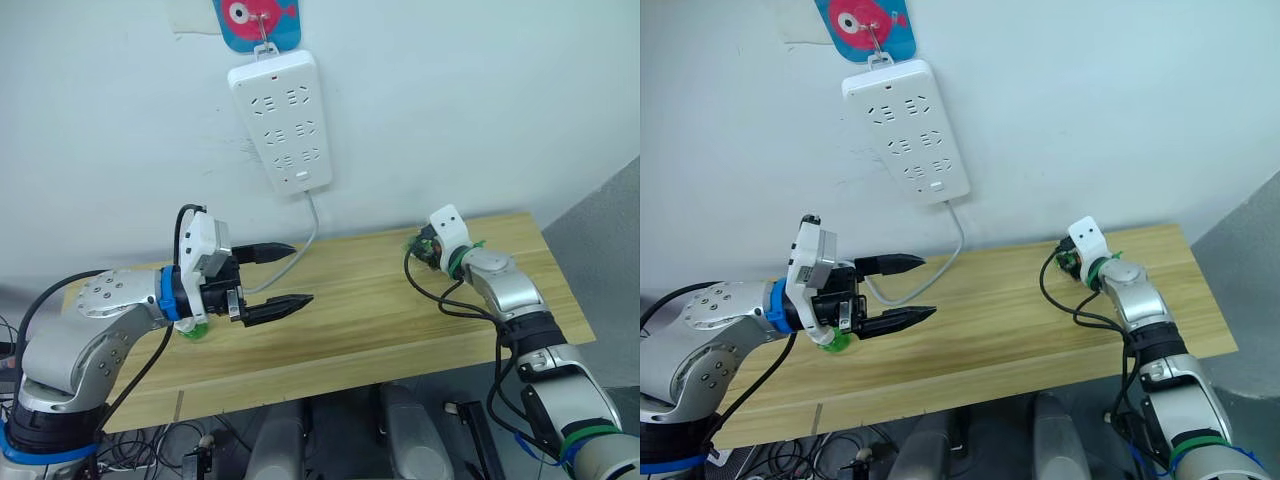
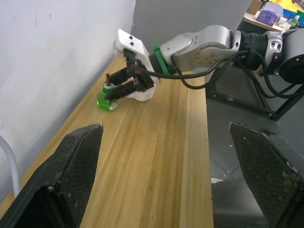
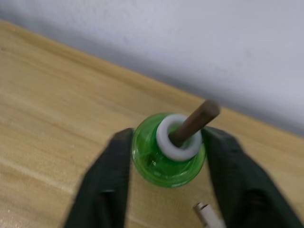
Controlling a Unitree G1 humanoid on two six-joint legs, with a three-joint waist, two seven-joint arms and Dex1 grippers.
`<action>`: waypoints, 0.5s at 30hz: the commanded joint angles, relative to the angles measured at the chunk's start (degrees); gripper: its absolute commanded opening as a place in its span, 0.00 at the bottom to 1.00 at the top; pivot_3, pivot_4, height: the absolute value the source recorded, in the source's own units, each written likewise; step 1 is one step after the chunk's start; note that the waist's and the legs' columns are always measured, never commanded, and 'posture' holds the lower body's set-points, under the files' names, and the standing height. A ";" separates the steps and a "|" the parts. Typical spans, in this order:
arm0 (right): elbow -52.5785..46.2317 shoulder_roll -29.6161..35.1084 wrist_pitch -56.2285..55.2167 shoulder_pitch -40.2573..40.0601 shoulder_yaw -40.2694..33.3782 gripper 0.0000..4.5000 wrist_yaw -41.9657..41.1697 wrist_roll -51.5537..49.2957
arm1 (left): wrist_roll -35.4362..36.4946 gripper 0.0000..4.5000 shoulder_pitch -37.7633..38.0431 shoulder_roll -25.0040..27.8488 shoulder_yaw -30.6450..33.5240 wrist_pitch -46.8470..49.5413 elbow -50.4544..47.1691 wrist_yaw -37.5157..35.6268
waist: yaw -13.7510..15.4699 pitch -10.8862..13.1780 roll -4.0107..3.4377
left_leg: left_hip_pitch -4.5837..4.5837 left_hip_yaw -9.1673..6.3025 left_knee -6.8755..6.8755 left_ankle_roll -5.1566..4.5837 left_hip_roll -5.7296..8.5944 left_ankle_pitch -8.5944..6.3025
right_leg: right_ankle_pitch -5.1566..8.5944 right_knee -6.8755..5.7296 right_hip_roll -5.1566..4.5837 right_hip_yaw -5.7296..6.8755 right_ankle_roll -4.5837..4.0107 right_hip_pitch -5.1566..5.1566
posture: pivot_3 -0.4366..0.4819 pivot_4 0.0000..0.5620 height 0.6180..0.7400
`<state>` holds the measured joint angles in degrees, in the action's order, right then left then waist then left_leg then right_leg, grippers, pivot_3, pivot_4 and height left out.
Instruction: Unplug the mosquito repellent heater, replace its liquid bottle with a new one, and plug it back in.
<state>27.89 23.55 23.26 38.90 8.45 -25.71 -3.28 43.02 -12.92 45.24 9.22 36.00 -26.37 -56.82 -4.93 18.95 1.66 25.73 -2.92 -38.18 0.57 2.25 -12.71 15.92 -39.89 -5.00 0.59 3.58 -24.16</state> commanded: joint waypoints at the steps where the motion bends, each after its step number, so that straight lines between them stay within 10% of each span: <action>1: -1.08 0.09 0.19 -0.23 -1.12 0.81 -0.67 0.59 | 1.03 1.00 0.52 0.64 1.47 -0.38 -1.83 -0.04 | 0.00 0.00 0.00 | 0.00 0.00 0.00 0.00 0.00 0.00 | 0.00 0.00 0.00 0.00 0.00 0.00 | 0.36 0.55 0.95; 4: -2.89 0.81 0.96 -0.95 -1.64 0.99 -0.96 0.50 | 0.94 1.00 0.64 0.58 1.46 -0.46 -1.76 -0.01 | 0.01 0.00 0.00 | 0.00 0.00 0.00 0.00 0.00 0.00 | 0.00 0.00 0.00 0.00 0.00 0.00 | 0.36 0.55 0.95; 15: -34.87 9.40 17.56 -7.32 -4.64 0.99 -10.89 -7.55 | 0.00 1.00 0.87 -1.15 2.33 -2.09 0.21 2.04 | -0.03 0.00 -0.01 | 0.00 -0.05 0.00 -0.19 -0.01 -0.11 | 0.00 -0.02 0.00 0.00 0.00 0.00 | 0.30 0.50 0.95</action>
<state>-1.46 32.08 38.36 32.17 5.00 -34.05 -8.11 42.85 -12.18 44.49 9.60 35.36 -25.87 -55.35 -4.97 18.95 1.65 25.73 -2.98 -38.18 0.38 2.23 -12.83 15.92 -39.91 -5.00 0.60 3.58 -24.16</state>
